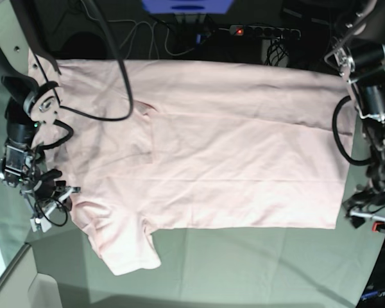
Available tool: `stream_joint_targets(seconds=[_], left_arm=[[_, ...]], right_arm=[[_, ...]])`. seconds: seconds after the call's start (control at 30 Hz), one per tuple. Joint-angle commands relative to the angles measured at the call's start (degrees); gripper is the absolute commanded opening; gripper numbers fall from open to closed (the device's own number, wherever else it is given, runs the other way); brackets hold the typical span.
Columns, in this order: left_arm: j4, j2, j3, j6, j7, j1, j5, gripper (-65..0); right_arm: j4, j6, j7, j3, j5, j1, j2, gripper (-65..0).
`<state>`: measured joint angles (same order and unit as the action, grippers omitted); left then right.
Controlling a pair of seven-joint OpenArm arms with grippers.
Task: Layout the t-shirt on the table in an organized manner, then fold the t-shirt properly
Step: 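Move both grippers down to the shirt's side edges, then grasp the shirt's side edges with both grippers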
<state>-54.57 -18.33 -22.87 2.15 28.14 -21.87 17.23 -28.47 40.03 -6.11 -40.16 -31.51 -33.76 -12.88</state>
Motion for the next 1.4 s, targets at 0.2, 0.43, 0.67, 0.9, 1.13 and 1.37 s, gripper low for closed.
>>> stream_joint_targets(seconds=[0.2,0.43,0.67,0.9,1.13,1.37], left_arm=[[11.36,-1.06,3.58,-0.09,-10.34,-5.34,0.22,-13.2],[18.13,-1.06,6.92,0.09,-17.2,-7.54,0.22,-13.0],[22.96,-1.06,13.25,0.09,-23.26,-8.95,0.22,-13.0],[37.12,-1.06,16.15,-0.17,-31.79,-14.31,0.22,-13.0],[42.04,-1.85,16.15,0.0,-33.64,-15.63,0.22,-13.0],[42.3,-1.76,16.41,0.18,-33.72,-13.96,0.22,-13.2]], right_arm=[[-5.51,-0.03,0.97,-0.67,3.86,-1.45,-0.87,-65.0],[-5.51,-0.03,0.88,-0.76,3.86,-1.36,-0.79,-65.0],[-5.51,-0.03,0.97,-0.59,3.86,0.31,-0.43,-65.0],[-5.51,-0.03,0.97,-0.59,3.86,0.66,-0.43,-65.0],[-5.51,-0.03,0.97,-0.59,3.86,0.66,-0.79,-65.0],[-5.51,-0.03,0.97,-0.59,3.86,0.66,-0.79,-65.0]])
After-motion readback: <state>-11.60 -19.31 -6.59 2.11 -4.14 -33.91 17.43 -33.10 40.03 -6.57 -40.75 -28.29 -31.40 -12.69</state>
